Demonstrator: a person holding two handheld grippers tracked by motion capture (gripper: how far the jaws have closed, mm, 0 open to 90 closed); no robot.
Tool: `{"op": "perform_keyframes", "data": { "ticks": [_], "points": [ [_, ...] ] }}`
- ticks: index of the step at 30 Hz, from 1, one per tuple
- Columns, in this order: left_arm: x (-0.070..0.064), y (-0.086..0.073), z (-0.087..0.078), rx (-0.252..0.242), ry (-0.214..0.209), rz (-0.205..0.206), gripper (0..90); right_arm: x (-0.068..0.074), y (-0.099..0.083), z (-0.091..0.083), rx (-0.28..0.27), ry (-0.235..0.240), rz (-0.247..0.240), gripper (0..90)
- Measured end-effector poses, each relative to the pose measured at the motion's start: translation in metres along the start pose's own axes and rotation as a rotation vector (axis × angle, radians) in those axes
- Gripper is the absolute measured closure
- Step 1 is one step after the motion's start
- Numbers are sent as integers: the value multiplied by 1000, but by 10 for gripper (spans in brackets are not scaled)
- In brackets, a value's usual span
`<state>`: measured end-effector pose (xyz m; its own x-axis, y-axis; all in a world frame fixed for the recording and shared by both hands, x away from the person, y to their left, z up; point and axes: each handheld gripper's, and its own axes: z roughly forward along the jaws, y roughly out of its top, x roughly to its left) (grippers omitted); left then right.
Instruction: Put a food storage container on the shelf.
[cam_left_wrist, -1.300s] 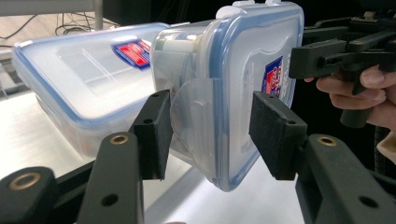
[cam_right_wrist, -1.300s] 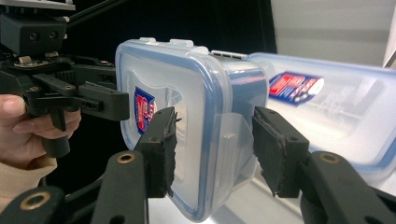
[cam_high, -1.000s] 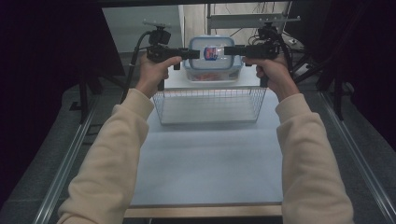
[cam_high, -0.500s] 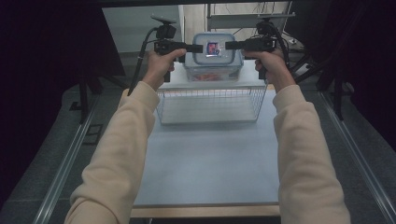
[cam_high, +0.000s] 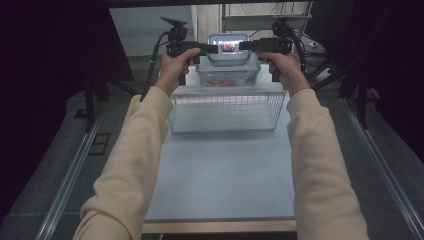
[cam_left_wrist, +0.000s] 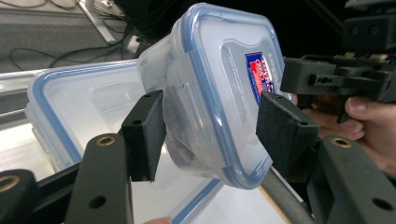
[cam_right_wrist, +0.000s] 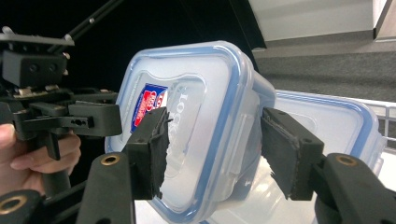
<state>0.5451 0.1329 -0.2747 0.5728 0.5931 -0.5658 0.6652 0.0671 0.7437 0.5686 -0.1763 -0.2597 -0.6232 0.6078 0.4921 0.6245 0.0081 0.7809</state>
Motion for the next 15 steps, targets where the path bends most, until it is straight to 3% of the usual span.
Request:
{"op": "perform_keyframes", "data": {
  "ticks": [5,11,15],
  "points": [
    [8,1,5,-10,-13,-41,378,-4,-1,6,-9,-12,48,373],
    [7,1,5,-21,16,-28,325,-10,-2,3,-28,-37,93,350],
    [9,0,5,-26,27,-31,274,-9,-6,0,-48,-48,82,339]
  ]
}}
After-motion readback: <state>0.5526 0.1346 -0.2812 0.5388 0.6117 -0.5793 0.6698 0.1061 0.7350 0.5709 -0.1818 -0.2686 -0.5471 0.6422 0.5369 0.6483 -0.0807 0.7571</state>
